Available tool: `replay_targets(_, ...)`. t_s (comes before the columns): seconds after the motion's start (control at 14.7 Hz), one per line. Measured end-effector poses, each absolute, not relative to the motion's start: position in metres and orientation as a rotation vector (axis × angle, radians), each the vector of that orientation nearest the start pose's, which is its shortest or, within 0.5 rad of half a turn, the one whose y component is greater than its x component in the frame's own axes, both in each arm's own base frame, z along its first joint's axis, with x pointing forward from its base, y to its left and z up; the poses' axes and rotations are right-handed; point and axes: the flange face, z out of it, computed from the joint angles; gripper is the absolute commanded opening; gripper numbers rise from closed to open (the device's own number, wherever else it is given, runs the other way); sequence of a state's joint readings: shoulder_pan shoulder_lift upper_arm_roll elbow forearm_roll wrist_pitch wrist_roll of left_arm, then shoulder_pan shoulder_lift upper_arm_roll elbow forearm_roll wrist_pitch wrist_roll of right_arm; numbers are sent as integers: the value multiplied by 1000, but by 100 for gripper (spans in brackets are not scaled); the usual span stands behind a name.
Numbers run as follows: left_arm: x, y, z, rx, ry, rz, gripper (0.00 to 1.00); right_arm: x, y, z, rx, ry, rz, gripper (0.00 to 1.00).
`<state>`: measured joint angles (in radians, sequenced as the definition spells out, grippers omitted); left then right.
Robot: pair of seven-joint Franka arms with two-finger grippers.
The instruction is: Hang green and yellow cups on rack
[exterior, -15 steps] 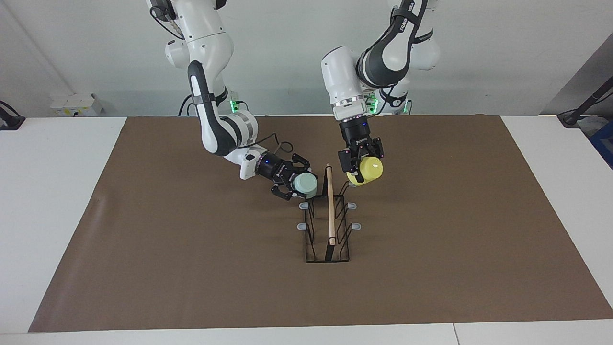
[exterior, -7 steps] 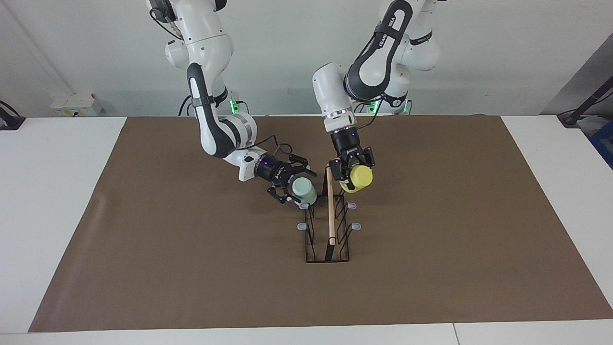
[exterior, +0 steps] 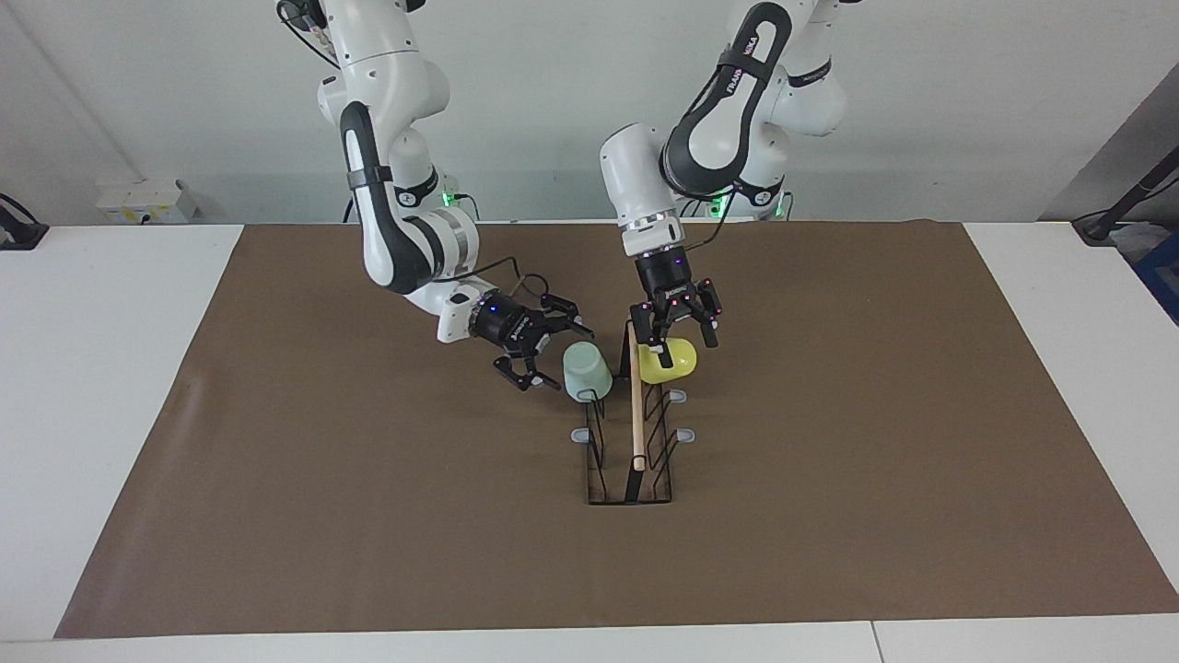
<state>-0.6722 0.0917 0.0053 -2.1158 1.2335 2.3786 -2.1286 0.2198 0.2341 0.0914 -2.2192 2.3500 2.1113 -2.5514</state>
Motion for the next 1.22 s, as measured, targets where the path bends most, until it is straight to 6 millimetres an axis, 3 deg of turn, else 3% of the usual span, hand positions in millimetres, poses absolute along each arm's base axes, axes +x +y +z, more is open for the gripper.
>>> replay_targets(0.27,473,-335,401,-2668,-773,-1372,100,551,119,321,-1712,-983,-1549,100)
replay_targets(0.68,537,-267,452,-2686,-678,-1226,100,571,2,342,-1816,-1398,-1332,100)
replay_targets(1.02,581,-192,486,-2792,-426,-1025,100,578,-68,364,-1945,-1726,-1002,100)
replay_targets(1.22,601,-144,505,-2895,-256,-895,100,584,-93,381,-2031,-1846,-816,100)
